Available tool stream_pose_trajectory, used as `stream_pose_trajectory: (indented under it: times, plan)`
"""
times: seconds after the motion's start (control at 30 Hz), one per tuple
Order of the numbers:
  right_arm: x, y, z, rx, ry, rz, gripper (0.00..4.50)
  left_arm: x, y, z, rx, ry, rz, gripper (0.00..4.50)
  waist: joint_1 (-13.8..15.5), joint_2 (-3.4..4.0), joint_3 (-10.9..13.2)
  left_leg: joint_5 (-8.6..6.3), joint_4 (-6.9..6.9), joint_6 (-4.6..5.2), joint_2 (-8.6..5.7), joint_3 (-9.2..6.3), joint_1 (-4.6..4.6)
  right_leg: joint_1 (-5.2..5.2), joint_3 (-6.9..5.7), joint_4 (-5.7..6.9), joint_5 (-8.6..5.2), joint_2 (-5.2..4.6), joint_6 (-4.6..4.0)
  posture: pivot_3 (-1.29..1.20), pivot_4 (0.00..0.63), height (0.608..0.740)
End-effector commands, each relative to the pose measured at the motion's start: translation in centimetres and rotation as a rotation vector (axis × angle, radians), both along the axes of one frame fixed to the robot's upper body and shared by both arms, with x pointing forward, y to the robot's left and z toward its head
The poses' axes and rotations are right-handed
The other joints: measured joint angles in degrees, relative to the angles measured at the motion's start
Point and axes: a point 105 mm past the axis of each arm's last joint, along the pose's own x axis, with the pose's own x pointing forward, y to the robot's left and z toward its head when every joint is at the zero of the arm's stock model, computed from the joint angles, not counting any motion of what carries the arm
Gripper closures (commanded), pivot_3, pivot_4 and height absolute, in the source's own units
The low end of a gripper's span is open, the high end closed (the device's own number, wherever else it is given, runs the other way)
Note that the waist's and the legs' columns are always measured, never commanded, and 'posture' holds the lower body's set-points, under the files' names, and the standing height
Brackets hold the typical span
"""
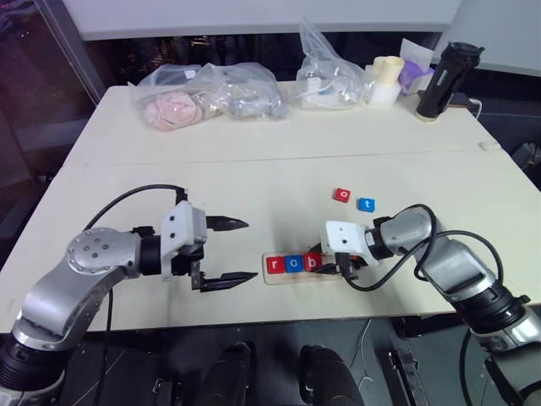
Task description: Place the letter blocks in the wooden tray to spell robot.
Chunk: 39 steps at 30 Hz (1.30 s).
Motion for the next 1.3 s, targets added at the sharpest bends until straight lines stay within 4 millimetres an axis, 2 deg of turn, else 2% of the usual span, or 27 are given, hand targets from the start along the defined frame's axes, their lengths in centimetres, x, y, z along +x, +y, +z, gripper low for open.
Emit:
stream_pose_trajectory:
  times: [0.03,0.73,0.87,0.93,0.97,1.13,1.27,1.3]
  plan:
    - [0.2,0.2,0.9,0.010,-0.035,0.014,3.36,-0.3,-0.6,1.1,-0.016,-0.046,-0.013,0.00,0.00,0.00,0.00,0.00,0.00,0.00,0.00,0.00,0.00,0.00,0.00,0.00,0.00,0.00,0.00,0.00,0.150,0.738]
    - [0.7,0.6,0.9,0.028,-0.043,0.019,3.36,-0.4,-0.8,1.5,-0.021,-0.023,0.031,0.00,0.00,0.00,0.00,0.01,0.02,0.00,0.00,0.00,0.01,0.00,0.00,0.03,0.01,0.13,0.00,0.00,0.150,0.738]
    - [0.5,0.7,0.8,0.034,-0.035,0.020,1.44,-0.3,-0.8,1.6,-0.019,-0.017,0.046,0.00,0.00,0.00,0.00,0.01,0.02,0.00,0.00,0.00,0.01,0.00,0.01,0.04,0.01,0.14,0.00,0.00,0.150,0.738]
    - [0.4,0.8,0.8,0.032,-0.031,0.027,0.28,-0.1,-0.7,1.7,-0.020,-0.017,0.056,0.00,0.00,0.00,0.00,0.01,0.03,-0.01,0.00,0.00,0.02,0.00,0.01,0.06,0.01,0.14,0.00,0.00,0.150,0.738]
    - [0.3,0.8,0.8,0.033,-0.031,0.027,0.06,0.1,-0.6,1.8,-0.022,-0.021,0.068,0.00,0.00,0.00,0.00,0.01,0.03,-0.01,0.00,0.00,0.02,0.00,0.01,0.07,0.01,0.14,0.00,0.00,0.150,0.738]
    - [0.6,1.2,1.5,0.057,-0.058,0.027,0.06,0.3,-0.5,1.8,-0.024,-0.022,0.083,0.00,0.00,0.00,0.00,0.01,0.03,-0.01,0.00,0.00,0.03,0.00,0.01,0.08,0.01,0.14,0.00,0.00,0.150,0.738]
    - [2.0,1.5,3.2,0.122,-0.110,-0.031,0.06,0.2,-0.8,1.9,-0.035,-0.022,0.071,0.00,-0.16,0.00,0.00,0.02,0.03,-0.02,0.01,0.00,0.04,0.00,0.01,0.09,0.01,0.15,0.00,0.00,0.150,0.738]
    - [3.2,1.4,3.8,0.136,-0.152,-0.076,0.06,0.1,-0.9,1.9,-0.034,-0.020,0.067,0.00,-0.19,0.00,0.00,0.02,0.03,-0.02,0.01,0.00,0.05,0.00,0.01,0.11,0.01,0.15,0.00,0.00,0.150,0.738]
